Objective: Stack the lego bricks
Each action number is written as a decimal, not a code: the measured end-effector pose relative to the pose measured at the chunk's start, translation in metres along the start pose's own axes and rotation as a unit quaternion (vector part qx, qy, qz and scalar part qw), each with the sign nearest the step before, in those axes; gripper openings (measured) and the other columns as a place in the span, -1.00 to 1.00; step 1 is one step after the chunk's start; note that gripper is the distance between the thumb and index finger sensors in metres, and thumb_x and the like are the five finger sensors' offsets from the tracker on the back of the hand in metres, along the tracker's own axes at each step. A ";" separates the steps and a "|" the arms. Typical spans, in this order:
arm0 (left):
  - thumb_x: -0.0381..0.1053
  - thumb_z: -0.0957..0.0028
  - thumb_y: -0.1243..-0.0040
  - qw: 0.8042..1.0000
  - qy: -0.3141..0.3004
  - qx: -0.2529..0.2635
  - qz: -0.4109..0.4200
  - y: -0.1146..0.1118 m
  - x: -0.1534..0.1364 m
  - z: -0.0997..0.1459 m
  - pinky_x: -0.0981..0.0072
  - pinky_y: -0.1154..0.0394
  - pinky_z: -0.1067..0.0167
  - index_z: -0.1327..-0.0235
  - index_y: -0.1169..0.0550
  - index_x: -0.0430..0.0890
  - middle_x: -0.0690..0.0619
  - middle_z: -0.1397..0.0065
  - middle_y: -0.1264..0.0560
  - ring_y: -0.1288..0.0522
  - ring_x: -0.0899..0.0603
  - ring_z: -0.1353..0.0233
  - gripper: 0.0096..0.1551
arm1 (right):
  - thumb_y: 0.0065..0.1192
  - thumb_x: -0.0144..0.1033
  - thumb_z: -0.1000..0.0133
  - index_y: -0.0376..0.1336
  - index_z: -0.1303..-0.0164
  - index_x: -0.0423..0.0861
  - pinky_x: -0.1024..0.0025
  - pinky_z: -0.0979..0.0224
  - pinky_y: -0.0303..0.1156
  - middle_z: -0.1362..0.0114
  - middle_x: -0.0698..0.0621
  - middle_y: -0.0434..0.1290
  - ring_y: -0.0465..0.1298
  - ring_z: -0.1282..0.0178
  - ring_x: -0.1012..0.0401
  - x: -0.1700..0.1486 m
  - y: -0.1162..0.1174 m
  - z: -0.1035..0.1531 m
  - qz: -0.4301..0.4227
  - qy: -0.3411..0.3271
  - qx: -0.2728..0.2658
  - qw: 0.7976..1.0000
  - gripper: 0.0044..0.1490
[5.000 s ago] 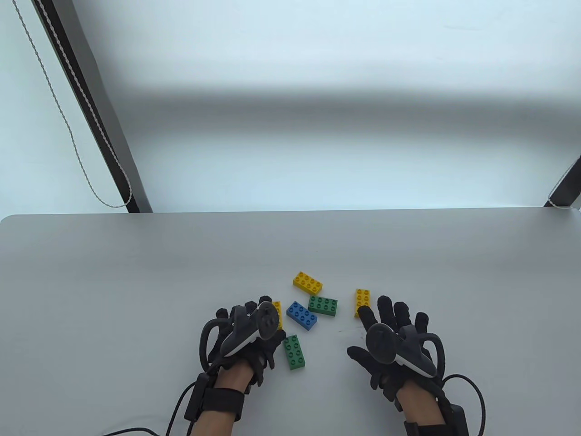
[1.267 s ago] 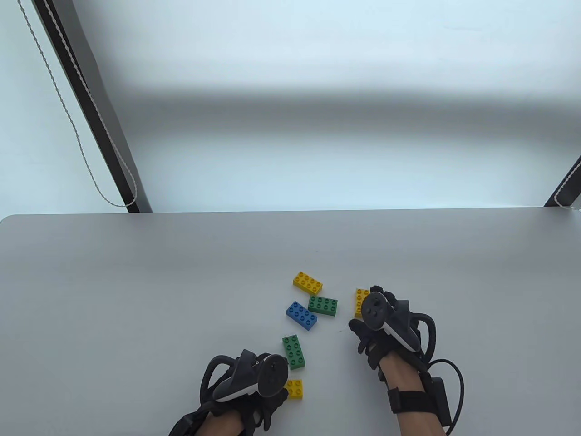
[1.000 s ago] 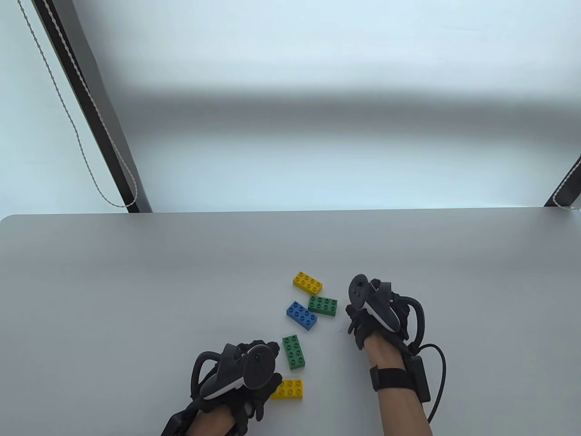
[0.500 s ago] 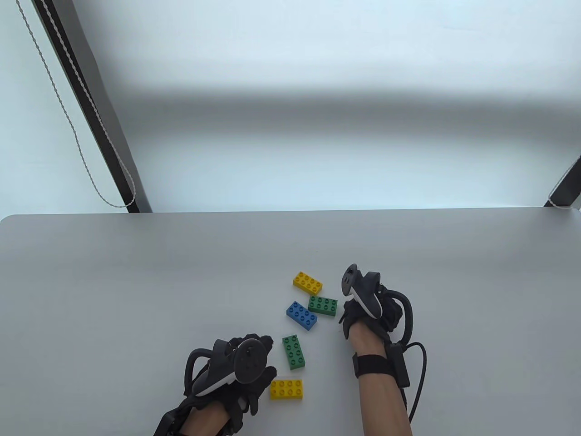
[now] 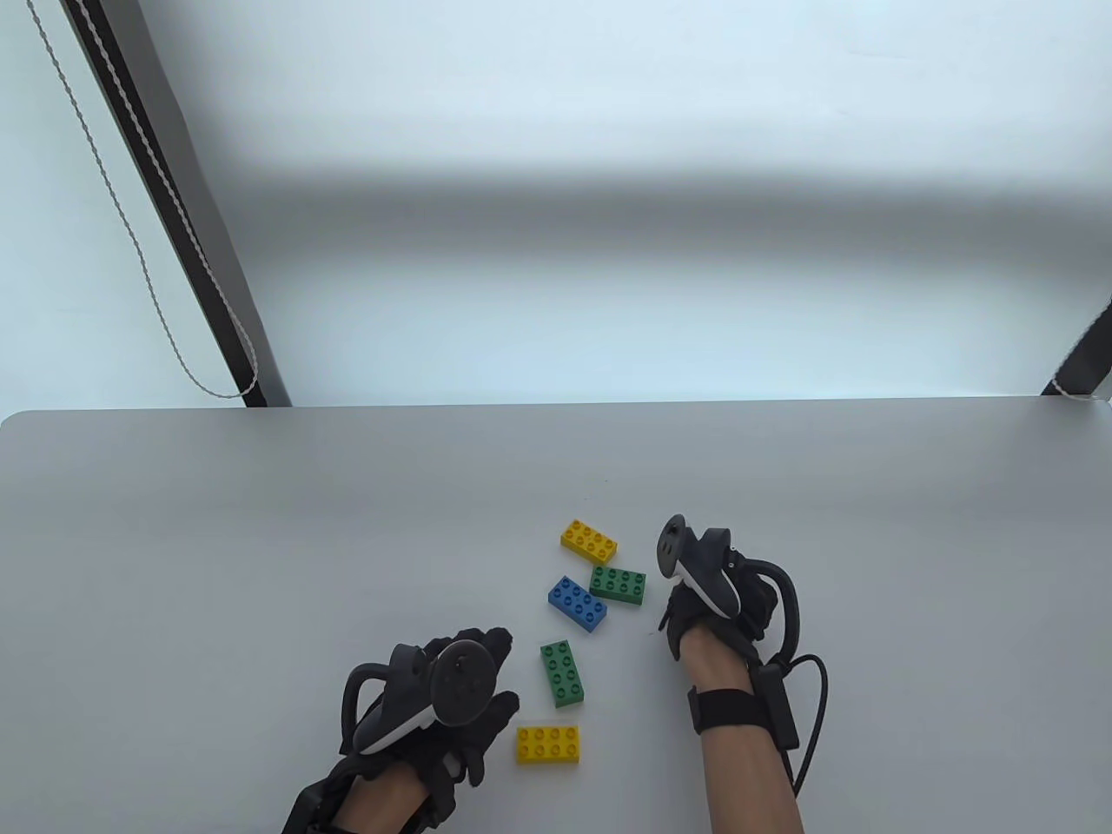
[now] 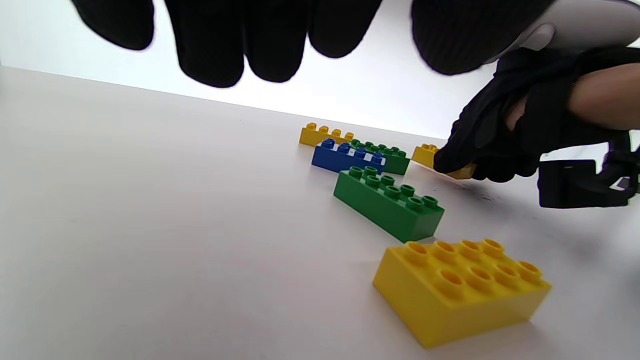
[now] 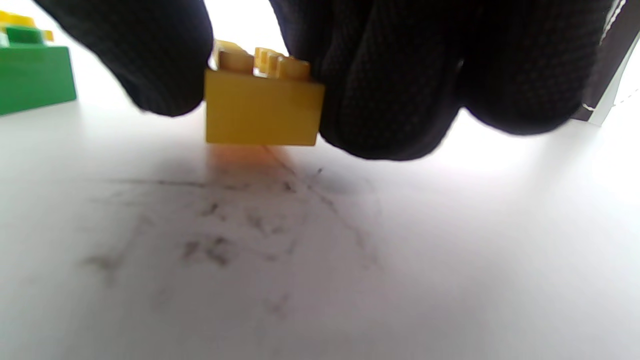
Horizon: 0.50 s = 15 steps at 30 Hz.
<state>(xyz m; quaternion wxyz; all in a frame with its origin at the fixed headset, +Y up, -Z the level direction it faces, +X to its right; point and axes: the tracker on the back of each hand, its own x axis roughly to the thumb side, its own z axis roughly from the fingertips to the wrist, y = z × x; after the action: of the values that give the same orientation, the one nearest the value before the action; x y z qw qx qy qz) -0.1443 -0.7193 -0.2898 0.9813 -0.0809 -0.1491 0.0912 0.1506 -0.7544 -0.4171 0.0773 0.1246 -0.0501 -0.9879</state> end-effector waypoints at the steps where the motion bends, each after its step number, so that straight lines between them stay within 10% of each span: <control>1: 0.33 0.09 -0.14 1.000 0.001 0.001 0.002 0.001 -0.001 0.000 -0.36 -0.24 -0.40 -0.50 -0.24 0.08 -0.07 -0.62 -0.28 -0.31 -0.29 -0.54 -0.13 | 0.45 0.12 0.21 0.32 -0.13 -0.32 0.03 0.09 0.65 -0.04 -0.18 0.61 0.69 0.25 0.05 -0.002 0.000 0.002 -0.003 -0.014 -0.007 1.000 -0.07; 15: 0.33 0.08 -0.13 1.000 0.008 0.007 0.008 0.002 -0.007 0.001 -0.37 -0.21 -0.42 -0.51 -0.22 0.09 -0.06 -0.65 -0.24 -0.27 -0.29 -0.57 -0.13 | 0.53 0.01 0.24 0.30 -0.21 -0.17 -0.03 -0.07 0.58 -0.20 -0.17 0.51 0.63 0.07 0.01 -0.017 -0.025 0.066 -0.075 -0.173 -0.090 0.978 -0.12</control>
<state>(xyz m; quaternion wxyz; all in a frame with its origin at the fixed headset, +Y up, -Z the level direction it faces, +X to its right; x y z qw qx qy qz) -0.1510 -0.7188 -0.2915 0.9823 -0.0757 -0.1398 0.0994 0.1465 -0.7220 -0.3519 0.0043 -0.0522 0.0361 -0.9980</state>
